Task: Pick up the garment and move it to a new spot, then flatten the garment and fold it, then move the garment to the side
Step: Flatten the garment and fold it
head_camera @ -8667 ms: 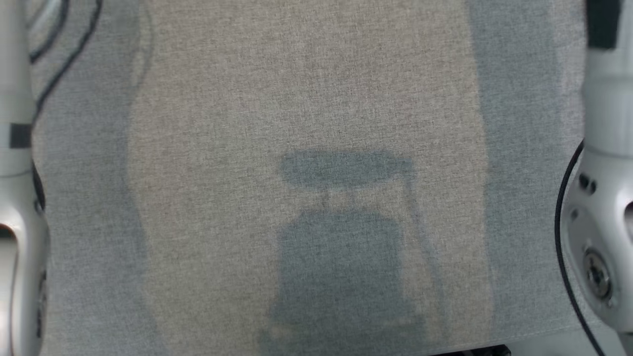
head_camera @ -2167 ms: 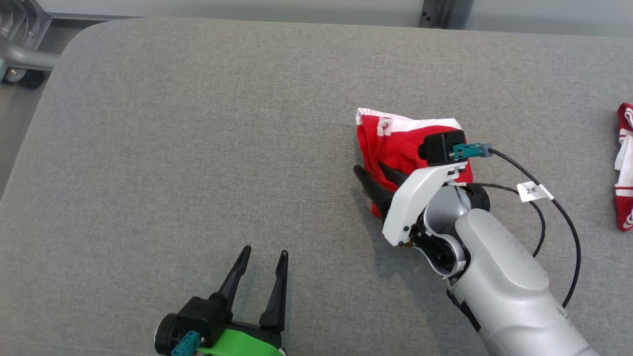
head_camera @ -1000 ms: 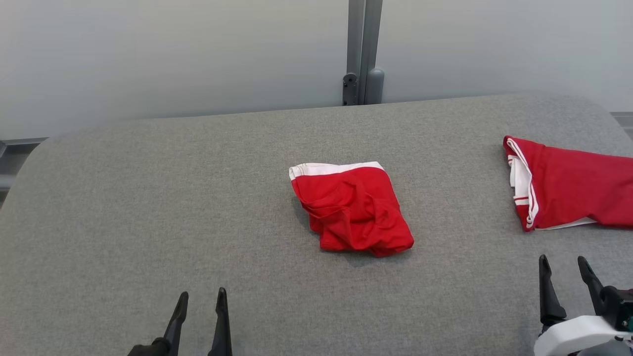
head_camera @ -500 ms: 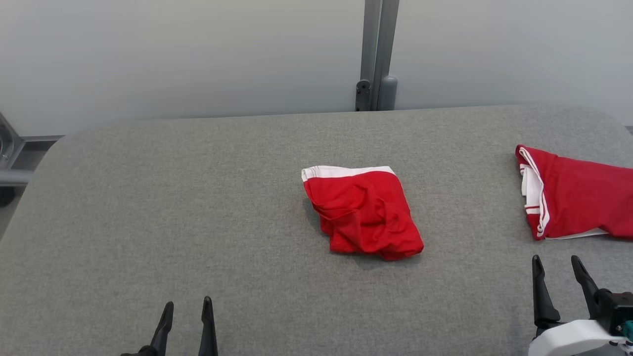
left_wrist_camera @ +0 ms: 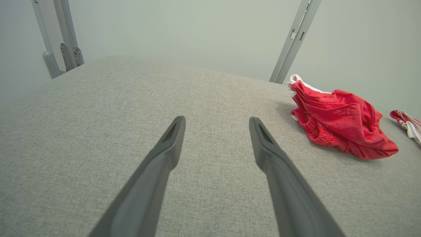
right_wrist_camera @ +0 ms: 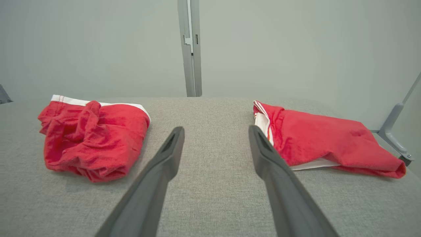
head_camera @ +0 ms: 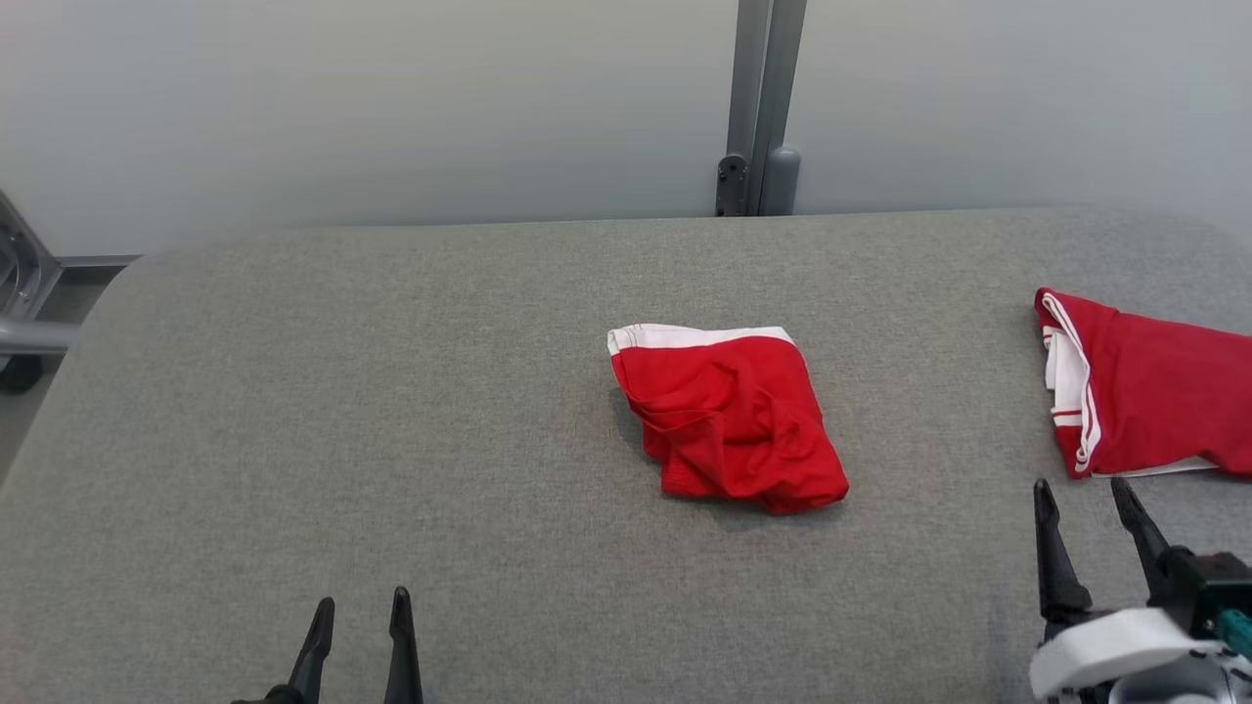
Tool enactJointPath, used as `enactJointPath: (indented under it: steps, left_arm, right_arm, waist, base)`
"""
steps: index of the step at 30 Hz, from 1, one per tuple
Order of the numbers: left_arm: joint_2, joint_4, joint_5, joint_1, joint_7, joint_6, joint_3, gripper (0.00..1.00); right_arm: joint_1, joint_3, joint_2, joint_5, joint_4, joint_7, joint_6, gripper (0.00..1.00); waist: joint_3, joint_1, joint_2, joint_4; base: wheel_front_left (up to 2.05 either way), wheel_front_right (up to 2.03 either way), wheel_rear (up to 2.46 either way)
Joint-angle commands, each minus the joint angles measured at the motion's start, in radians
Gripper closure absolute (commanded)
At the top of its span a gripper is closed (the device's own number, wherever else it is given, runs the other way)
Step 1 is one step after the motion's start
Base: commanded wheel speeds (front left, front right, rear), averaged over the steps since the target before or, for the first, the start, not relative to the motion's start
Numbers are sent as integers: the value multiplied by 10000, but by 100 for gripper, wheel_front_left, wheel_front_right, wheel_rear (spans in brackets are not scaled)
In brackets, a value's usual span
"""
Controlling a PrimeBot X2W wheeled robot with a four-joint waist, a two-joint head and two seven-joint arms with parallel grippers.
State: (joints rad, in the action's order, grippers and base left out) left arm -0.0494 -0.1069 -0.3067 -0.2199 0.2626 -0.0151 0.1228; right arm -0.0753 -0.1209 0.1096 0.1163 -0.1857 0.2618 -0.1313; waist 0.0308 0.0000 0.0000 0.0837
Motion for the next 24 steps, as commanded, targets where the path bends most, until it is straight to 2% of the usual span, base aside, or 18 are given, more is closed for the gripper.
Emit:
enactJointPath:
  steps: [1, 2, 4, 5, 6, 9, 18, 24]
  left_arm:
    - [-23, 4, 72, 10, 24, -38, -29, 0]
    - [-23, -16, 112, 61, 24, -71, -2, 0]
    - [-23, -45, 165, 179, 24, -132, 73, 0]
    - [-23, -52, 196, 259, 26, -174, 98, 0]
    - [-23, -46, 214, 370, 24, -196, 127, 0]
    - [-21, -41, 234, 719, 24, -283, 319, 0]
    - [-23, -201, 88, 1805, 24, -334, 981, 0]
    - [-21, -240, -66, 2082, 24, -211, 1051, 0]
  right_arm:
    - [405, 135, 138, -30, 123, 40, 10, 0]
    - [632, 257, 224, -37, 73, 40, 12, 0]
    - [1111, 490, 375, -64, -127, 40, 12, 29]
    - [1429, 645, 450, -72, -341, 38, 12, 80]
    - [1806, 828, 537, -105, -580, 38, 12, 100]
    - [3031, 1474, 827, -268, -1700, 35, 12, 100]
    - [6308, 3143, 794, -459, -5182, 32, 12, 100]
    - [6966, 4322, 900, -7, -5889, 36, 12, 100]
  waist:
    - [-79, 0, 0, 22]
    - [-132, 0, 0, 47]
    - [-267, 0, 0, 133]
    - [-377, 0, 0, 190]
    - [-545, 0, 0, 253]
    - [-1099, 0, 0, 507]
    - [-2517, 0, 0, 1445]
    - [-2837, 0, 0, 1782]
  base:
    - [0, 0, 0]
    - [0, 0, 0]
    - [0, 0, 0]
    - [0, 0, 0]
    - [0, 0, 0]
    - [0, 0, 0]
    - [0, 0, 0]
    - [0, 0, 0]
